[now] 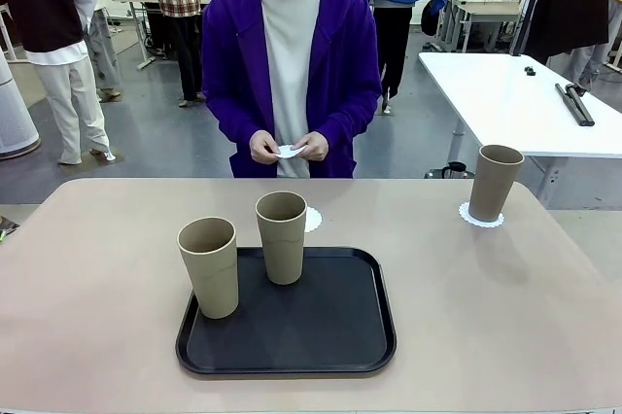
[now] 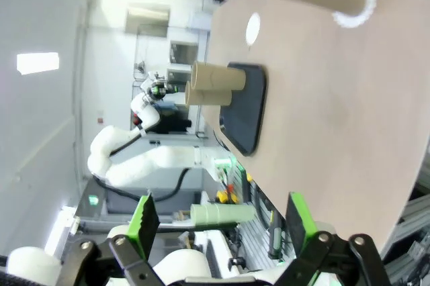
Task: Place coasters on the table and set cups on them.
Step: Take one Reusable plastic cup from the Flat Tray and place it on a coaster set by the human.
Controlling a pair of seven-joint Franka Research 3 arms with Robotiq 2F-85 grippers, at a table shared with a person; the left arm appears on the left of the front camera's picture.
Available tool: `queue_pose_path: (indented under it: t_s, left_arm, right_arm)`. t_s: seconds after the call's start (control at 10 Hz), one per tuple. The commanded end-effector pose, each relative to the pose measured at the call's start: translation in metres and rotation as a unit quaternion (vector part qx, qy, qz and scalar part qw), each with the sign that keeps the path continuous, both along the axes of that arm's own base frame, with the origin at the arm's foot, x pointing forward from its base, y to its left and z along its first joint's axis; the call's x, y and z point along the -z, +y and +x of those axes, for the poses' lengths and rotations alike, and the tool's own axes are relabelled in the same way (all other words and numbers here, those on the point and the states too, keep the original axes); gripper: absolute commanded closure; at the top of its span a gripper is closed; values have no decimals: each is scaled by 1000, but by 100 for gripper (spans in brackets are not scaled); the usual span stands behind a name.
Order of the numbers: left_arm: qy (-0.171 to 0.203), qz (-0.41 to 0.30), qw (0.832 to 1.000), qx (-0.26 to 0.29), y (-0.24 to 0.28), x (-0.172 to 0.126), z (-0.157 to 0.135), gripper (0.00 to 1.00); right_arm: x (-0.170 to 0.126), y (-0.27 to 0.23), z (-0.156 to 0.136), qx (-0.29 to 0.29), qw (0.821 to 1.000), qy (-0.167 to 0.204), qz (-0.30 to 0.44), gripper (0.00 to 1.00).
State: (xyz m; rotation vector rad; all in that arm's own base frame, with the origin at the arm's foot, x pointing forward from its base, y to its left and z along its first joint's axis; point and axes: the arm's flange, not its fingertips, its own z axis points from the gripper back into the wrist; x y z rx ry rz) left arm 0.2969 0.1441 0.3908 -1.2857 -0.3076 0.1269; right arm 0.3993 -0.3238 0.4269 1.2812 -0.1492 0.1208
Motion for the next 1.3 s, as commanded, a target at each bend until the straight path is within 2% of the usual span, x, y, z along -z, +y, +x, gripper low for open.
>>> queue_pose_path:
  t_s: [0.0,0.1,0.2,0.4,0.6,0.8,0.9,1.1,1.2]
  left_arm:
    - [-9,-5,1000,0,0,0,-1,0]
    - [-9,-5,1000,0,0,0,-1,0]
    - [-9,-5,1000,0,0,0,-1,0]
    - [-9,-5,1000,0,0,0,-1,0]
    - [-9,-5,1000,0,0,0,-1,0]
    - [-9,-5,1000,0,0,0,-1,0]
    - [-9,-5,1000,0,0,0,-1,0]
    - [-9,-5,1000,0,0,0,-1,0]
    - [-9,-5,1000,0,0,0,-1,0]
  right_arm:
    - [-59,43,-21,-67,992,-94,-47,0]
    - [-103,67,-36,-102,980,-150,-79,0]
    - [-136,90,-44,-142,963,-186,-131,0]
    - [-183,149,-56,-205,923,-226,-235,0]
    - [-208,225,-63,-253,873,-248,-335,0]
    - [-200,290,-56,-273,833,-257,-407,0]
    - [-193,318,-50,-269,824,-267,-421,0]
    - [-175,351,-24,-219,798,-293,-479,0]
    - [-165,358,-15,-227,799,-290,-475,0]
